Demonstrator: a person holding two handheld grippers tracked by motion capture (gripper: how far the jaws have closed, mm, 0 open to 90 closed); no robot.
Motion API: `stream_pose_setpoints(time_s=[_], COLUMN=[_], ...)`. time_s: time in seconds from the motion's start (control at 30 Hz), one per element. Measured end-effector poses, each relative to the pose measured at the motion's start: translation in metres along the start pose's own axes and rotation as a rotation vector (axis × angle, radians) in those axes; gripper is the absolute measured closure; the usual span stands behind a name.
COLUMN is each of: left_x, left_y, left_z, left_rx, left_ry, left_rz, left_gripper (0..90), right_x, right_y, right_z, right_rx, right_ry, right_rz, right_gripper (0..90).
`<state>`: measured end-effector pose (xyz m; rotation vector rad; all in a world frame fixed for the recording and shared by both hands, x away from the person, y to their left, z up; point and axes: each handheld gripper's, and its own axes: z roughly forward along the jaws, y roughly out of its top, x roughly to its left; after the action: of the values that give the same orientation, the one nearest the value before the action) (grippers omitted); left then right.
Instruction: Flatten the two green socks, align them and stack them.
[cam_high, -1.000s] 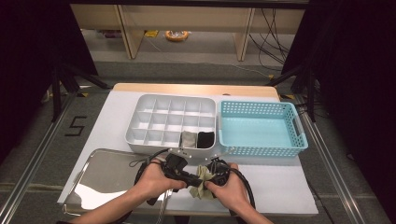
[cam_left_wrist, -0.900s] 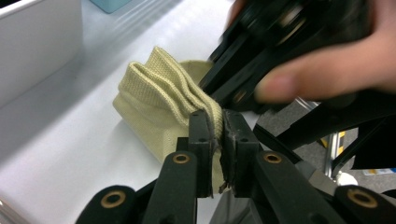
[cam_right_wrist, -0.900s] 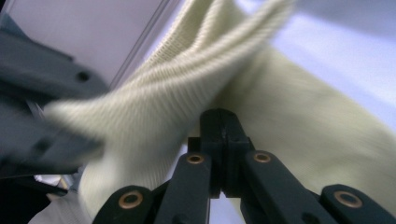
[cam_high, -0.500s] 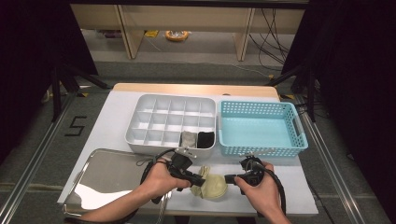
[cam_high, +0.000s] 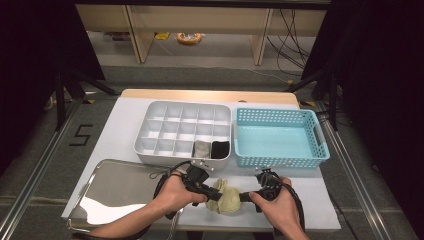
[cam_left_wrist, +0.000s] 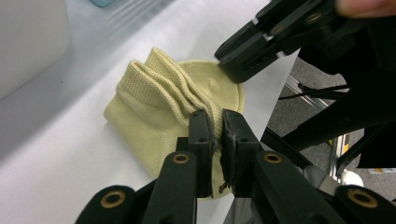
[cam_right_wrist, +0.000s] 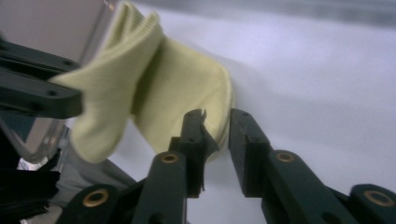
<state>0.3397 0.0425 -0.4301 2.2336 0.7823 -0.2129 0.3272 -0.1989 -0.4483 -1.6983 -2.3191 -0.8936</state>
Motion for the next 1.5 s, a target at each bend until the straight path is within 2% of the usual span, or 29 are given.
stream_pose_setpoints(time_s=[0.03,0.07,0.13,0.17,0.2,0.23,0.27,0.33,0.4,0.43,0.5,0.63,0.7,0.73,0.77,0.8,0.83,0.87,0.9,0.97,1.03,1.07,1.2,1.4,1.47,1.5], left_x=[0.0,0.0,0.0,0.001,0.0,0.0,0.0,-0.001,-0.003,-0.003,-0.004,-0.004,-0.004,-0.004,-0.005,-0.004,-0.005,-0.005,-0.005,-0.004,-0.003,-0.003,-0.004,-0.005,-0.006,-0.005], left_y=[0.0,0.0,0.0,0.0,0.001,0.001,0.002,0.003,0.004,0.005,0.005,0.005,0.005,0.005,0.005,0.005,0.005,0.005,0.005,0.006,0.006,0.006,0.007,0.007,0.007,0.007], left_z=[0.0,-0.001,-0.001,0.001,0.0,0.0,0.0,0.001,0.001,0.002,0.003,0.008,0.01,0.011,0.013,0.014,0.015,0.016,0.018,0.02,0.023,0.024,0.029,0.036,0.039,0.04], left_rx=[-0.001,-0.003,-0.009,-0.028,-0.024,-0.018,-0.023,-0.039,-0.038,-0.046,-0.038,-0.03,-0.03,-0.027,-0.024,-0.026,-0.026,-0.018,-0.024,-0.01,-0.019,-0.012,-0.012,-0.002,-0.001,0.005], left_ry=[0.001,0.001,0.003,-0.012,-0.009,-0.004,-0.006,-0.012,-0.008,-0.011,0.0,0.004,0.006,0.011,0.017,0.009,0.016,0.025,0.023,0.033,0.029,0.04,0.039,0.038,0.038,0.038], left_rz=[-0.002,-0.002,-0.003,-0.007,-0.005,-0.003,-0.004,-0.001,0.0,0.0,0.005,0.008,0.003,0.006,0.005,0.012,0.009,0.011,0.013,0.014,0.016,0.016,0.015,0.016,0.014,0.019], left_gripper=[82.4,82.4,82.4,82.4,82.4,82.4,82.4,82.4,82.4,82.4,82.4,82.3,82.3,82.3,82.3,82.3,82.3,82.2,82.2,82.2,82.1,82.1,82.0,81.9,81.7,81.7], right_x=[-0.001,0.0,-0.003,0.0,0.001,-0.004,-0.002,-0.002,0.0,-0.002,-0.002,-0.003,-0.004,-0.006,-0.003,-0.005,-0.005,-0.002,-0.004,-0.004,-0.005,-0.002,-0.008,-0.009,-0.008,-0.009], right_y=[0.0,0.0,0.001,0.002,0.003,0.004,0.005,0.007,0.008,0.009,0.01,0.009,0.009,0.009,0.008,0.007,0.007,0.007,0.007,0.008,0.009,0.009,0.01,0.01,0.01,0.01], right_z=[0.003,0.003,0.009,0.007,0.008,0.009,0.008,0.009,0.009,0.01,0.01,0.011,0.009,0.009,0.007,0.006,0.004,0.002,0.001,-0.003,-0.006,-0.008,-0.011,-0.011,-0.01,-0.009], right_rx=[0.006,0.039,0.03,0.067,0.064,0.032,0.046,0.025,0.027,0.014,0.017,0.014,0.012,0.004,0.003,-0.009,-0.017,-0.018,-0.036,-0.054,-0.073,-0.077,-0.112,-0.117,-0.11,-0.112], right_ry=[-0.01,-0.022,-0.02,-0.02,-0.018,-0.012,-0.016,-0.011,-0.008,-0.012,0.004,-0.012,-0.003,0.01,0.003,-0.004,-0.002,-0.002,-0.013,-0.01,-0.006,-0.001,-0.004,-0.017,0.006,-0.005], right_rz=[-0.005,0.028,-0.005,0.045,0.049,-0.011,0.016,-0.007,0.007,-0.028,-0.032,-0.018,-0.014,-0.035,0.006,-0.022,-0.023,0.012,-0.019,-0.022,-0.02,0.018,-0.02,-0.009,0.013,0.01], right_gripper=[80.5,84.1,87.4,87.7,88.0,88.1,88.1,88.1,88.2,88.1,88.1,87.4,85.5,84.3,83.4,82.5,81.9,81.9,81.8,81.7,81.7,81.7,81.7,81.2,80.9,80.7])
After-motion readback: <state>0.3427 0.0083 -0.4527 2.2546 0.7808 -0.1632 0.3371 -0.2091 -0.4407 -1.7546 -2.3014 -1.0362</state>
